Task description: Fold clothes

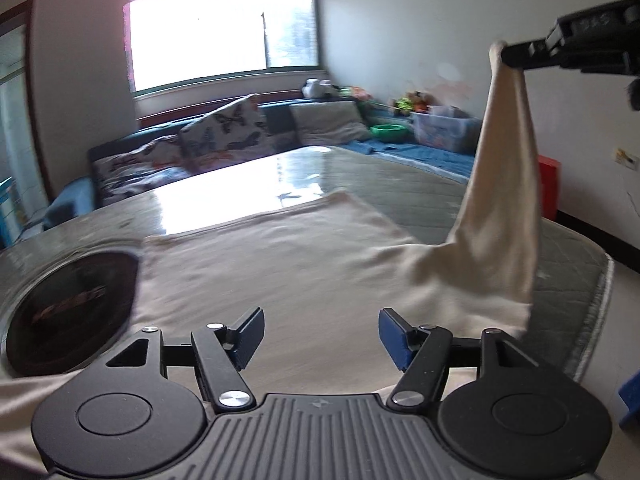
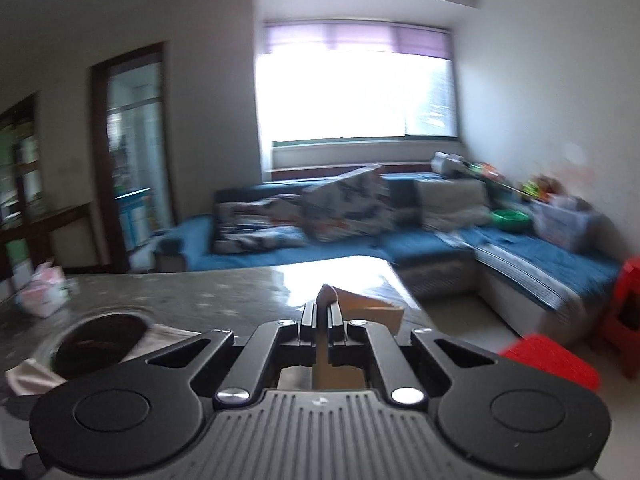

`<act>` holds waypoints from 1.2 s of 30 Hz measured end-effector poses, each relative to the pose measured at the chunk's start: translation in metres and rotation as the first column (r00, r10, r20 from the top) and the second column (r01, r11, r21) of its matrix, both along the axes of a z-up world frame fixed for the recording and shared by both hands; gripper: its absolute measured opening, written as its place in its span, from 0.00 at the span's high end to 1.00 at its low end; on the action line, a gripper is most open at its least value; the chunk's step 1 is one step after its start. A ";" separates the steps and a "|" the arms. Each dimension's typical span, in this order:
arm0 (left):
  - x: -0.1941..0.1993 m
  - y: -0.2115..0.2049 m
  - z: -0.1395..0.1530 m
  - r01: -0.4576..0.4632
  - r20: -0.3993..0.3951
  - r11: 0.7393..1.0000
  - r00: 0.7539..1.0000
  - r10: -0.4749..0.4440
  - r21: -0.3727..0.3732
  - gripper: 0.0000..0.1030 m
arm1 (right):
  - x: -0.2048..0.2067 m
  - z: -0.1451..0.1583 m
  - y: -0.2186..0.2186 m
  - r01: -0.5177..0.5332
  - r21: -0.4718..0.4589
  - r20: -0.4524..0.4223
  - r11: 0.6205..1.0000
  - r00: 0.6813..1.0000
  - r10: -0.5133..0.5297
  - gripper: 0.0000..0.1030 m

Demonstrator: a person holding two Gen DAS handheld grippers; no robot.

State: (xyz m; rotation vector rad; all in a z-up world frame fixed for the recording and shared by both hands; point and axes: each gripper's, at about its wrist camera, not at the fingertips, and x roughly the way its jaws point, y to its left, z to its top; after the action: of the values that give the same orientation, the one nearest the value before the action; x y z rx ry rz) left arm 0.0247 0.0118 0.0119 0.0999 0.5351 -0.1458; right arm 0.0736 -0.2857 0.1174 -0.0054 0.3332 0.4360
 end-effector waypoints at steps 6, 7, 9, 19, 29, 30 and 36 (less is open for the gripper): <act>-0.015 0.036 0.002 -0.103 0.008 0.994 0.995 0.103 -0.023 0.34 | -0.006 -0.001 0.077 -0.203 -0.045 -0.012 0.978 0.979 0.202 0.96; -0.018 0.040 0.002 -0.116 0.010 0.993 0.993 0.117 -0.025 0.33 | -0.007 -0.004 0.088 -0.231 -0.050 -0.021 0.972 0.973 0.230 0.96; -0.024 0.049 0.001 -0.139 0.010 0.990 0.990 0.139 -0.029 0.33 | -0.006 -0.011 0.111 -0.280 -0.062 -0.043 0.958 0.960 0.278 0.96; -0.037 0.069 -0.005 -0.208 -0.008 0.978 0.978 0.208 -0.025 0.33 | -0.026 -0.055 0.168 -0.483 -0.106 -0.192 0.869 0.868 0.459 0.90; -0.030 0.055 -0.001 -0.152 0.011 0.988 0.988 0.152 0.001 0.40 | -0.005 -0.044 0.111 -0.370 -0.211 -0.177 0.905 0.925 0.337 0.74; -0.030 0.055 -0.002 -0.155 0.007 0.988 0.988 0.155 0.002 0.42 | -0.003 -0.047 0.105 -0.361 -0.234 -0.186 0.903 0.928 0.323 0.73; -0.027 0.058 -0.010 -0.174 -0.018 0.985 0.985 0.174 0.009 0.66 | 0.004 -0.078 0.079 -0.338 -0.330 -0.264 0.881 0.930 0.257 0.73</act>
State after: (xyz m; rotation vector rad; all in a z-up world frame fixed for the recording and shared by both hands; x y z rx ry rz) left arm -0.0021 0.0698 0.0017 0.0588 0.5609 0.0257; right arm 0.0779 -0.2068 0.0399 -0.3886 0.6294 0.6789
